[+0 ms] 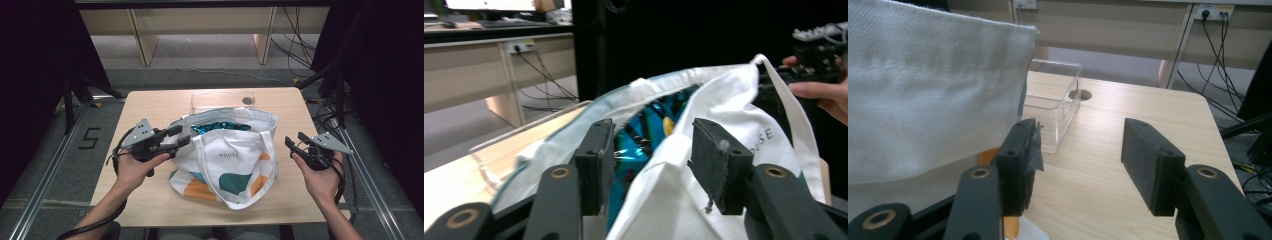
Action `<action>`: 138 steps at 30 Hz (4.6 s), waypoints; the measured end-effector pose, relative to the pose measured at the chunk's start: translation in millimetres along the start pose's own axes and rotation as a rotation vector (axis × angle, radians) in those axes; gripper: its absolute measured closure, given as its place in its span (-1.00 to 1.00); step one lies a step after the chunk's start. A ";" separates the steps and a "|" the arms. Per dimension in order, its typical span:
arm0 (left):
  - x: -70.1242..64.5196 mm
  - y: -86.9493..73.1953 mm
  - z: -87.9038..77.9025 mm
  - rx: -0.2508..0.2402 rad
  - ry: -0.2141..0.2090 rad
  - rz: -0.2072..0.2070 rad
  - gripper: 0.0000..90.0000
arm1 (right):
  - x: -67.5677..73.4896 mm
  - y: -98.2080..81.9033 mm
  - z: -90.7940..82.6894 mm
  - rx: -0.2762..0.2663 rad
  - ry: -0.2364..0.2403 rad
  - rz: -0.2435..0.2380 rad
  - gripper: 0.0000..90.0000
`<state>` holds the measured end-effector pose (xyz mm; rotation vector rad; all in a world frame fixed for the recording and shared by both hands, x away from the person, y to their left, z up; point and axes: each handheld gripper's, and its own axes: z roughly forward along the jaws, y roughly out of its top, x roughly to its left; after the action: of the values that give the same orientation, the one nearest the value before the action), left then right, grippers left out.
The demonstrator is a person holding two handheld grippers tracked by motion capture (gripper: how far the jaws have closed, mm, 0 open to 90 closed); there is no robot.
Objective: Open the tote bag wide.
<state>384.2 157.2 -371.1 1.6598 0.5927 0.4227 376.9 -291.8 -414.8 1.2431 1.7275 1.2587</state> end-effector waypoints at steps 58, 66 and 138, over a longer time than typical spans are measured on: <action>-27.2 41.4 51.9 0.238 -0.230 0.232 0.95 | -1.5 -4.2 5.5 0.047 0.006 -0.012 0.05; -34.8 38.5 51.5 0.270 -0.249 0.214 0.95 | -2.8 -4.4 6.9 0.044 0.012 -0.024 0.04; -64.3 -36.2 72.9 0.514 -0.321 0.220 0.95 | -1.7 -6.2 8.1 0.054 0.009 -0.019 0.04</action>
<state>370.0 64.7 -415.8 2.2423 0.2885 0.1553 382.8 -291.3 -423.3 1.2508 1.7867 1.2157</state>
